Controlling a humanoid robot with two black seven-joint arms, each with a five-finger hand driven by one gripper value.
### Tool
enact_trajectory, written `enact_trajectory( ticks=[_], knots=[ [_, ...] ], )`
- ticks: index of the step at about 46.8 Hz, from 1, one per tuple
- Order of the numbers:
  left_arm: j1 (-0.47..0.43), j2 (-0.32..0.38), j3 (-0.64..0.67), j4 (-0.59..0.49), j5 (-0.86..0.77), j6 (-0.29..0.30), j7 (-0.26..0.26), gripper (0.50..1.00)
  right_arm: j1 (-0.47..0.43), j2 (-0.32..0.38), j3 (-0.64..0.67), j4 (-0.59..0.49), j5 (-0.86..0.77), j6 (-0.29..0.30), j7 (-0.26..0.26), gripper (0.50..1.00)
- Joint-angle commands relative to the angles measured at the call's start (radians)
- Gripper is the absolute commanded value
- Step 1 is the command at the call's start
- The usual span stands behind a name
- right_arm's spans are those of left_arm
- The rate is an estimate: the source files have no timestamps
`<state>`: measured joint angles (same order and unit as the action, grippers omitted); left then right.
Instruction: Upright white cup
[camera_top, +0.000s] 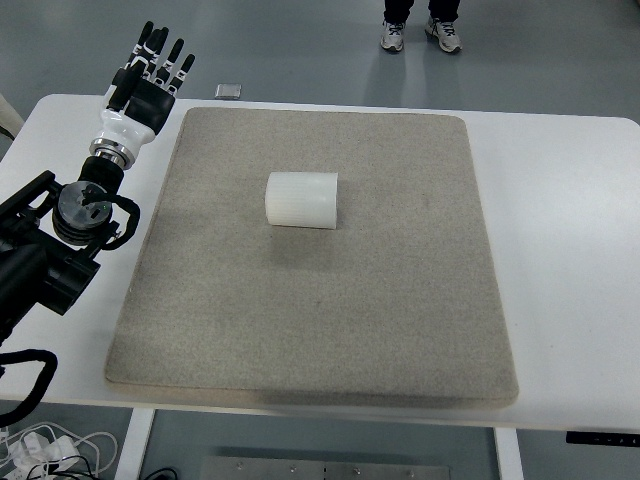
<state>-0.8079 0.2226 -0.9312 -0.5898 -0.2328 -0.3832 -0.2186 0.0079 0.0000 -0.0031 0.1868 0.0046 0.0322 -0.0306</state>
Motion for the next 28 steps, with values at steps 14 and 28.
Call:
enact_trajectory(
  ticks=[14,28],
  knots=[
    [-0.005,0.001,0.002,-0.012,0.311,0.000,-0.001,0.994,0.000,0.000,0.000,0.000,0.000,0.000,0.000,0.952],
    [-0.051,0.033,0.049,-0.085,0.622,0.007,0.010,0.994,0.001,0.000,0.000,0.000,0.000,0.000,0.000,0.952]
  ],
)
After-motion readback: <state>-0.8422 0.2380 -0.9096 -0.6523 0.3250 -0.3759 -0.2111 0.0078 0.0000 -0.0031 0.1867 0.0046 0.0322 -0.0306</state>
